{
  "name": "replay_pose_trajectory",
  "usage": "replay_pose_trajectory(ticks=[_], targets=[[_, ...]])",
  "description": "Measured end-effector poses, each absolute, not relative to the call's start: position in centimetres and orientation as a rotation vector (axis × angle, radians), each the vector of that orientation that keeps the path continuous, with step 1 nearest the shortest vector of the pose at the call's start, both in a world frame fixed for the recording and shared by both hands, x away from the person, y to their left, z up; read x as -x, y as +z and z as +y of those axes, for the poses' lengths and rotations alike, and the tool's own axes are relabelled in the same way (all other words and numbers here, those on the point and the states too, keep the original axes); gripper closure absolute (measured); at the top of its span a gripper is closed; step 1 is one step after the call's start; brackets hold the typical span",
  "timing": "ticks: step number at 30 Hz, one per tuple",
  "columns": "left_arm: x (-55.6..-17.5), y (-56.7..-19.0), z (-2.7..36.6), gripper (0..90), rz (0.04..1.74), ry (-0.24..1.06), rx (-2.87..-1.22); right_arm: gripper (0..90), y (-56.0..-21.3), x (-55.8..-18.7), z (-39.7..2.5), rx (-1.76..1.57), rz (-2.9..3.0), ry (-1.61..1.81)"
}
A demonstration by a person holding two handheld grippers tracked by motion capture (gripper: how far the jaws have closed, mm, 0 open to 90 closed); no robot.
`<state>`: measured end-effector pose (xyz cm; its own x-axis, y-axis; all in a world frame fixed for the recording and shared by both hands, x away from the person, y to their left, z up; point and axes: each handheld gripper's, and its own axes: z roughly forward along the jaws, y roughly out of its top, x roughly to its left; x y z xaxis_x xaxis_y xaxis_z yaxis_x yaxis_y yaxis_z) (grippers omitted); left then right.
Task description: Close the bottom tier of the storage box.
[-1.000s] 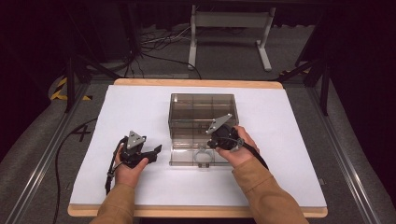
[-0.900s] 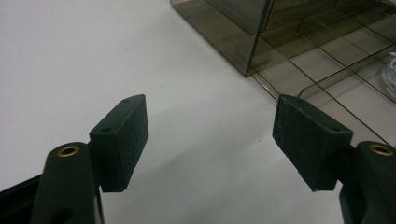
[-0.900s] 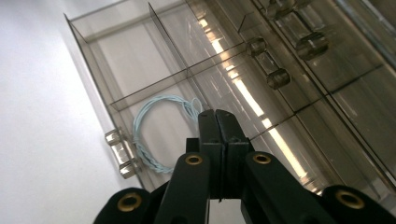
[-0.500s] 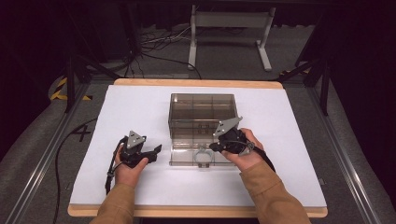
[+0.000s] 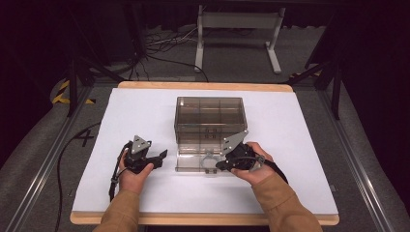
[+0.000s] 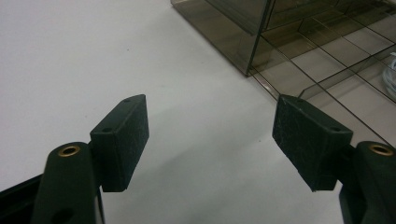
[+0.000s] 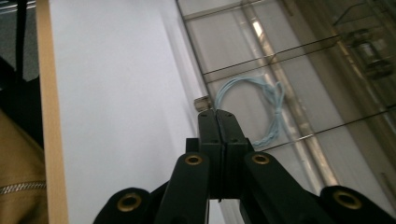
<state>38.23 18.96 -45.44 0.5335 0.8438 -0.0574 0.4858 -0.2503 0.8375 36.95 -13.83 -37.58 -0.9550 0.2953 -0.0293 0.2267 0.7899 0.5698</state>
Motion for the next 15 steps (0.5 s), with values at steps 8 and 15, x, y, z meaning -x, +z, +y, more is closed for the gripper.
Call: replay_pose_trajectory(ticks=[8, 15], targets=[[-38.2, -45.4, 19.0, 27.8, 1.085, 0.520, -1.904, 90.0, -38.5, -36.4, -13.2, -0.343, 2.949, 0.815], [-38.2, -45.4, 19.0, 27.8, 1.084, 0.520, -1.904, 90.0, -39.2, -36.1, -12.6, -0.303, 2.993, 0.767]])
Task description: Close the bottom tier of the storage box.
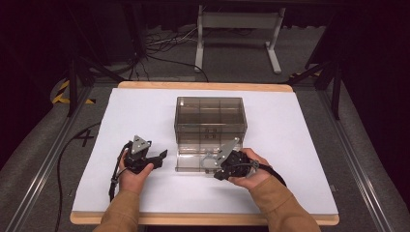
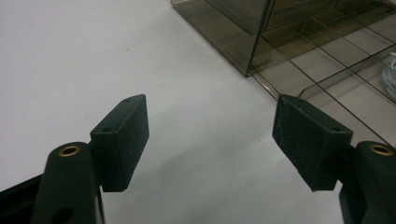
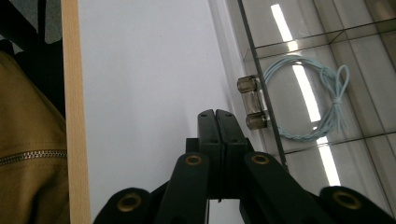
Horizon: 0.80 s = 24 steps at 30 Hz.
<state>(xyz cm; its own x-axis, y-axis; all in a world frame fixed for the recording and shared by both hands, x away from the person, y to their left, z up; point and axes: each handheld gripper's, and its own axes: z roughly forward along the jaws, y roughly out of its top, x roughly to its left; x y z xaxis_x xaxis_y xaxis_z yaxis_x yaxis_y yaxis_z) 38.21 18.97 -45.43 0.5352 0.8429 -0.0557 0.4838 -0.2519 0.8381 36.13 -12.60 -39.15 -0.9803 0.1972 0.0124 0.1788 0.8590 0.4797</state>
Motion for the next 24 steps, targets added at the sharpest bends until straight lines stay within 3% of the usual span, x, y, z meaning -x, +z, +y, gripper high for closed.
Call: replay_pose_trajectory(ticks=[24], targets=[[-38.1, -45.4, 19.0, 27.7, 1.082, 0.525, -1.902, 90.0, -41.4, -37.0, -10.9, -0.284, 3.029, 0.634]])
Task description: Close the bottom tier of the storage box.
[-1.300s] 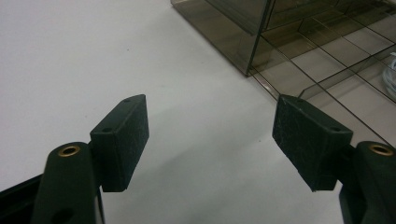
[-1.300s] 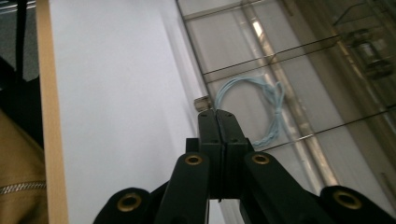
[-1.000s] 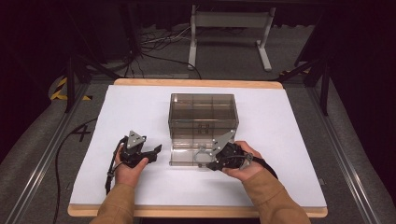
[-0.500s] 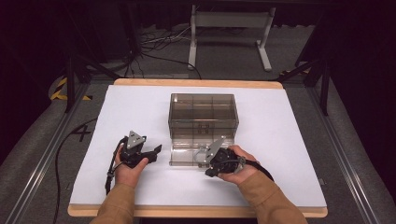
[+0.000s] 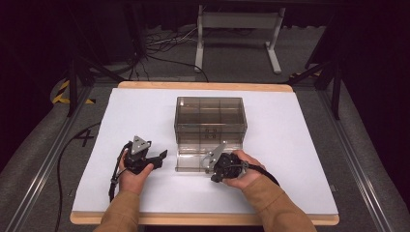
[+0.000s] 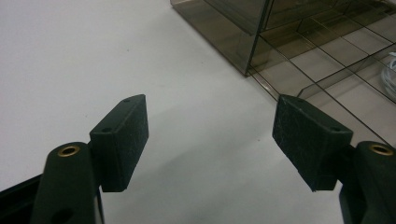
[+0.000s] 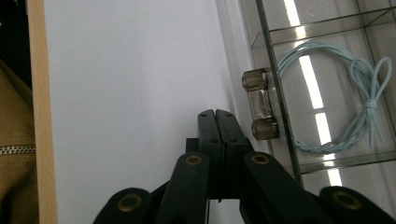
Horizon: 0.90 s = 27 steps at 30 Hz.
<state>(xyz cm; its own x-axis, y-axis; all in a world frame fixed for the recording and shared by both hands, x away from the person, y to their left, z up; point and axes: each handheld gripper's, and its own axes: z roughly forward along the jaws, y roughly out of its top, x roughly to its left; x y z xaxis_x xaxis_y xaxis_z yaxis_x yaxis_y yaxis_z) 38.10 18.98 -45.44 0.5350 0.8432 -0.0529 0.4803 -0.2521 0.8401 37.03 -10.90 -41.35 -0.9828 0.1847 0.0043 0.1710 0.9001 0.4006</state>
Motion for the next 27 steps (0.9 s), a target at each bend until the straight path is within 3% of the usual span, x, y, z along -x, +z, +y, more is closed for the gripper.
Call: replay_pose_trajectory(ticks=[27], targets=[[-38.10, -45.42, 19.07, 27.5, 1.083, 0.522, -1.897, 90.0, -41.27, -37.85, -10.23, -0.326, 2.991, 0.599]])
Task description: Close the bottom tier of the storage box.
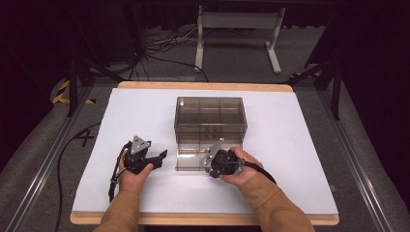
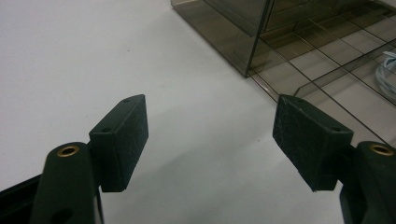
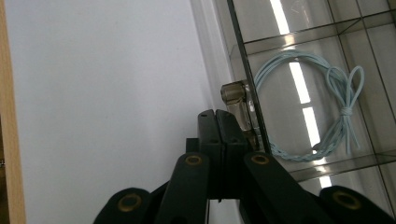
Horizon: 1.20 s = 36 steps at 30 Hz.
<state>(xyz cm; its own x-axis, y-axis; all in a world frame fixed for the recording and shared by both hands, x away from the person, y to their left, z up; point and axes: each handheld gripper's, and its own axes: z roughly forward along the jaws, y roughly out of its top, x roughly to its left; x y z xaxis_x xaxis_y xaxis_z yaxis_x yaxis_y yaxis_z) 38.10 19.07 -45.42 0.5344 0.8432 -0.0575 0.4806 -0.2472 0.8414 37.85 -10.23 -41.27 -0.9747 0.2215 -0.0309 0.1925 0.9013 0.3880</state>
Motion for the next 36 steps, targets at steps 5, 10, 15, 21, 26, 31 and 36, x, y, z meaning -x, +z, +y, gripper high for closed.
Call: replay_pose_trajectory(ticks=[5, 10, 15, 21, 26, 31, 36], targets=[[-38.1, -45.4, 19.1, 27.5, 1.084, 0.521, -1.893, 90.0, -41.3, -38.2, -10.4, -0.339, 2.982, 0.600], [-38.1, -45.4, 19.1, 27.4, 1.084, 0.521, -1.892, 90.0, -41.2, -38.4, -10.4, -0.362, 2.972, 0.615], [-38.1, -45.4, 19.1, 27.5, 1.084, 0.520, -1.890, 90.0, -41.2, -38.7, -10.4, -0.376, 2.948, 0.632], [-38.1, -45.4, 19.1, 27.5, 1.084, 0.520, -1.890, 90.0, -41.2, -39.0, -10.4, -0.405, 2.923, 0.651], [-38.1, -45.4, 19.1, 27.5, 1.084, 0.520, -1.891, 90.0, -41.2, -39.4, -10.6, -0.408, 2.902, 0.663], [-38.1, -45.4, 19.1, 27.5, 1.083, 0.520, -1.891, 90.0, -41.2, -39.6, -10.7, -0.433, 2.888, 0.678], [-38.1, -45.4, 19.1, 27.5, 1.082, 0.521, -1.892, 90.0, -41.2, -39.8, -10.7, -0.470, 2.872, 0.687]])
